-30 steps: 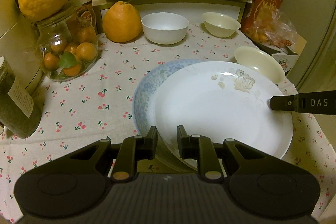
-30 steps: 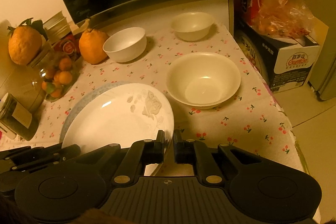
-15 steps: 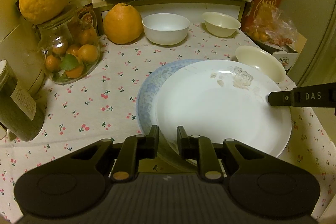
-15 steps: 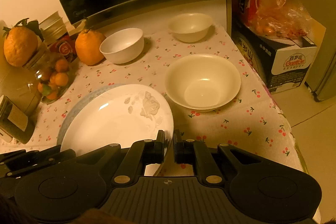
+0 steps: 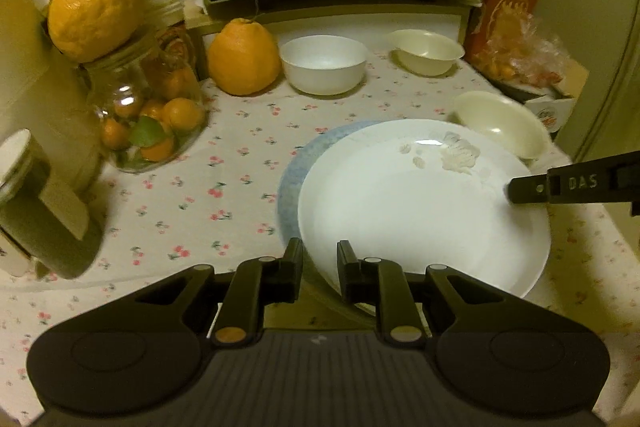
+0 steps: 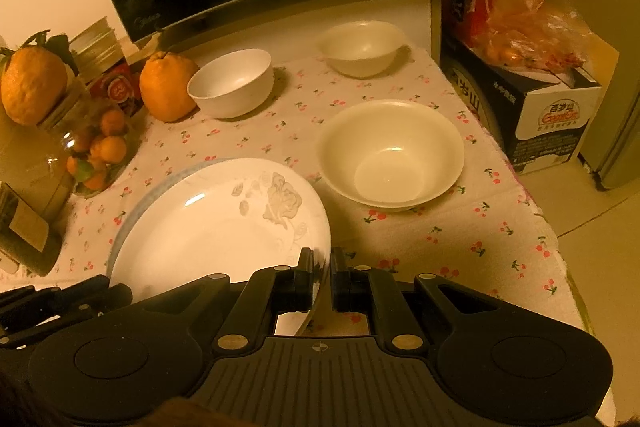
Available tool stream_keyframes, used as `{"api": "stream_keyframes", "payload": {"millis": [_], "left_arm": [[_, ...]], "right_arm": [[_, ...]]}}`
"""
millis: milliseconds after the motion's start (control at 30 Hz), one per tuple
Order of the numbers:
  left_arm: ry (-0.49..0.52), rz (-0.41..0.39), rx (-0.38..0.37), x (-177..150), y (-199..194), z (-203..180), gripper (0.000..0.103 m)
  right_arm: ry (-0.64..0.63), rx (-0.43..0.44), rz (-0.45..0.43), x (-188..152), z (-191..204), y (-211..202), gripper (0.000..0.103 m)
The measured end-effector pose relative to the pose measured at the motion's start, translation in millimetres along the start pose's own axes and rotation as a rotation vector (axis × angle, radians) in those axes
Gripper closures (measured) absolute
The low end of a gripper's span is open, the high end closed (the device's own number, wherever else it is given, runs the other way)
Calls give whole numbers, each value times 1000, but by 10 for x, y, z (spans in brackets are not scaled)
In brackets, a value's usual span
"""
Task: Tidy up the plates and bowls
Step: 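Carry the held white plate onto the blue-patterned plate stack with both grippers, then open both grippers to release the white plate on the stack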
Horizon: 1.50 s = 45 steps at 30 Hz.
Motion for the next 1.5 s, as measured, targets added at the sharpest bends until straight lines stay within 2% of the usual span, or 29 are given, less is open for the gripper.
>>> {"api": "stream_keyframes", "payload": {"millis": [167,433,800,933,1000,1133,1233,1500], "left_arm": [[-15,14,-3,-45,31,74,80],[-38,18,-20,-42,25,101,79],[-132,25,-69,-59,33,238,77],[-137,23,-69,-53,32,245,76],[-137,23,-71,-52,29,246,71],[-146,17,-71,-47,15,261,51],[-155,7,-78,-32,-5,271,37],[-154,7,-84,-4,-45,257,13]], "right_arm": [[-19,-13,2,-19,61,46,94],[-35,-21,-4,-28,66,78,93],[-29,16,6,-28,27,88,89],[-27,38,22,-21,36,81,80],[-29,54,33,-28,48,69,71],[-37,72,33,-33,63,24,49],[-41,90,22,-21,66,-29,38],[18,182,40,27,21,-157,22]]}}
Point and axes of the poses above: each gripper's, at about its wrist camera, not at the fingertips, and y roughly the way its jaws point, z to its left, x to its top, the point moved 1 cm from there along y, roughly the way its jaws point, and after that the axes turned 9 degrees about y, right-handed, at the moved point
